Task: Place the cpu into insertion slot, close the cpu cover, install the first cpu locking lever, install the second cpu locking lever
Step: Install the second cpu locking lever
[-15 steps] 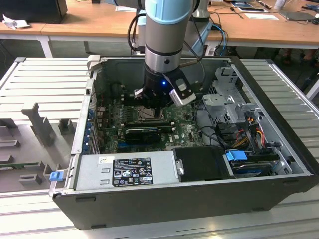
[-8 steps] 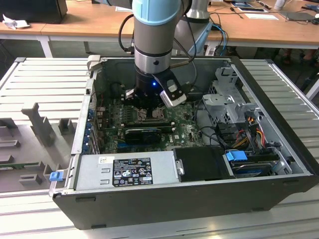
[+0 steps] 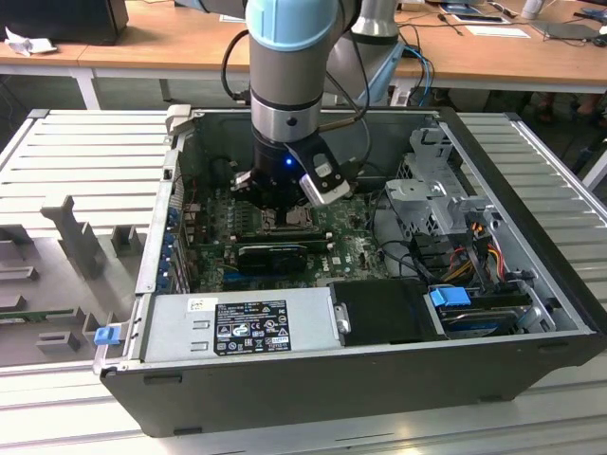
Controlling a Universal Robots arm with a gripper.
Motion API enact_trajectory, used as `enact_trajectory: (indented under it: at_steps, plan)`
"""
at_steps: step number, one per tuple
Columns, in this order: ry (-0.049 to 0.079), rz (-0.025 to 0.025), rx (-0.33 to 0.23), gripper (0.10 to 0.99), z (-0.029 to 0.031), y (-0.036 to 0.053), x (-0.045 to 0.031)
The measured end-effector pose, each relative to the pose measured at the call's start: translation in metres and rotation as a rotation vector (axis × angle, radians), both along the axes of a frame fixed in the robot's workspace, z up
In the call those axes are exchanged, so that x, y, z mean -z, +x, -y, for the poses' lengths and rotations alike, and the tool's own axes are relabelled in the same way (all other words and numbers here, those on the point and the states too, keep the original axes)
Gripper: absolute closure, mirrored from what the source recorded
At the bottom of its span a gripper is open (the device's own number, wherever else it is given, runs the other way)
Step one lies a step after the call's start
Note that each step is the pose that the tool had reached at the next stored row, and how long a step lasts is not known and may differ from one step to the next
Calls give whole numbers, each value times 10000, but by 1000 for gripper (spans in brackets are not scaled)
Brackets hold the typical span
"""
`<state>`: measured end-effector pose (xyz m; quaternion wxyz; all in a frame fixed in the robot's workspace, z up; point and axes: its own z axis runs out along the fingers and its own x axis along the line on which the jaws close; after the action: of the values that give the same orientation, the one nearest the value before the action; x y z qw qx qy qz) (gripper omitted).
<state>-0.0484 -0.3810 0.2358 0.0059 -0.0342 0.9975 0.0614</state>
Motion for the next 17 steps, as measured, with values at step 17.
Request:
enact_trajectory:
  at_steps: [17]
  plan:
    - [241, -1, 1, 980, 1, -199, 186]
